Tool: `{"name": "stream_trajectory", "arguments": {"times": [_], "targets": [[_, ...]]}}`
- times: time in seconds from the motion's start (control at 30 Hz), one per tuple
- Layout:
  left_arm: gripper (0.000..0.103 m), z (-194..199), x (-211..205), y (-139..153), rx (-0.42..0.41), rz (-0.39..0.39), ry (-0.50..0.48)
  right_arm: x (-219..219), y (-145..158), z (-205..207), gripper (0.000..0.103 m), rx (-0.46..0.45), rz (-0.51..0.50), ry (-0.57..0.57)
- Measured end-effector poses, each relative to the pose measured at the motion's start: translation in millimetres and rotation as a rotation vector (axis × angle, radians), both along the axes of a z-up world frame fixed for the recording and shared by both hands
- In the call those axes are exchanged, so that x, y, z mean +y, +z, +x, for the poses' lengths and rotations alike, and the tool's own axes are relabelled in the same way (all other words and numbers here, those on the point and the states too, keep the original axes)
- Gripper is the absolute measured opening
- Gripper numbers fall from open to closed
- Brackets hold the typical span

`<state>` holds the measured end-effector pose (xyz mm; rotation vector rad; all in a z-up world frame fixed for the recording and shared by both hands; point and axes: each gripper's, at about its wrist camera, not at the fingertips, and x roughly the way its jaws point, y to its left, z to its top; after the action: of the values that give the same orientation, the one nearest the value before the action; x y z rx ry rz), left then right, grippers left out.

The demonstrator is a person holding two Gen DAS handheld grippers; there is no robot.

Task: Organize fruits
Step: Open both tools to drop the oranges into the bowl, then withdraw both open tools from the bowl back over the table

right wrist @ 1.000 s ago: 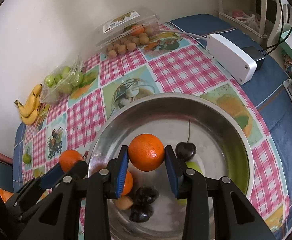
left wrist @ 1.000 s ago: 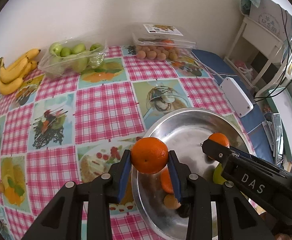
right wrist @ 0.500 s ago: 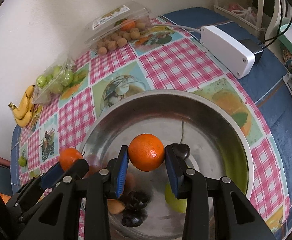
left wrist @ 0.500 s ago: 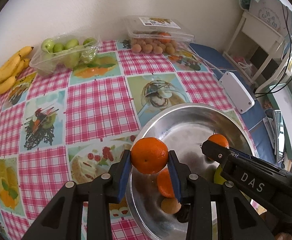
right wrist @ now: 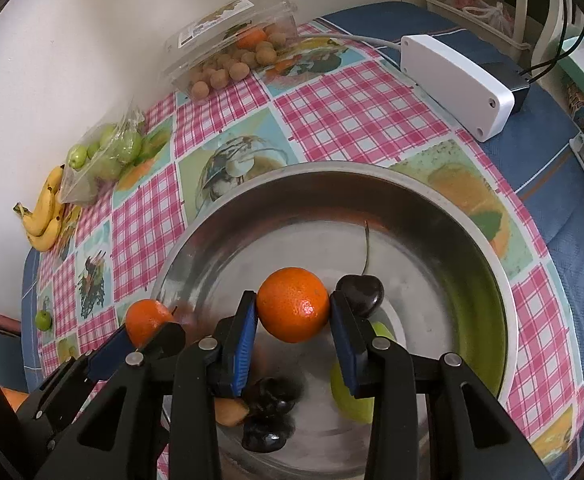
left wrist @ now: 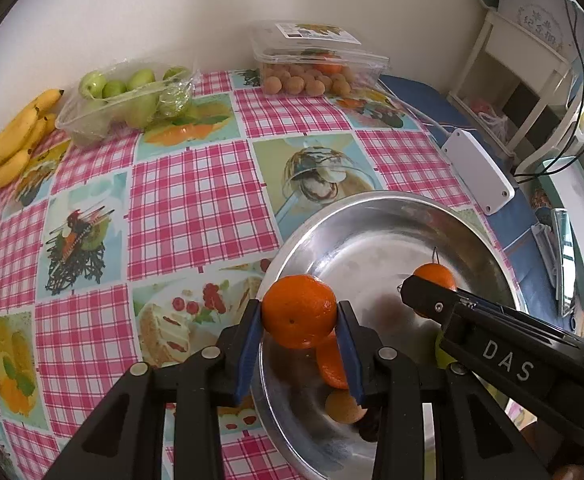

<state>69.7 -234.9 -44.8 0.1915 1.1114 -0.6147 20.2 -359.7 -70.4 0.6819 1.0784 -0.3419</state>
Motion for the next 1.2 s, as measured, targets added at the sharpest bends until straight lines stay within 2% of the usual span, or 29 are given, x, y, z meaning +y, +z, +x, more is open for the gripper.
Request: {"name": "stream_trajectory", "arguments": {"times": [0.1,0.4,0.57,0.9,1.2], "targets": [[0.048,1.4,1.4,0.7,0.01,-0.011,0.003,-0.8,2.5,0.1,0.039,-0.007,-0.003,0.0],[0.049,2.8,8.0,15.2,-0.004,-0.032,0.016,-0.5,24.2,-4.6,0.039,-0.048,-0.033,0.013],[0.051,10.9,22.8,19.1,0.015,-0.031,0.072,-1.4,36.5,-8.8,0.039,-0.066,-0.054,0.008],[0.051,26.7,58.9,7.6,0.085,-0.009,0.22,-2.6,34.9,-16.9,0.039,0.002,-0.077,-0.001],[0.051,30.5,85.0,1.9,0.117,-0.011,0.294,-1.2,34.8,-23.2,0.039,0.034,-0.101,-0.001]]}}
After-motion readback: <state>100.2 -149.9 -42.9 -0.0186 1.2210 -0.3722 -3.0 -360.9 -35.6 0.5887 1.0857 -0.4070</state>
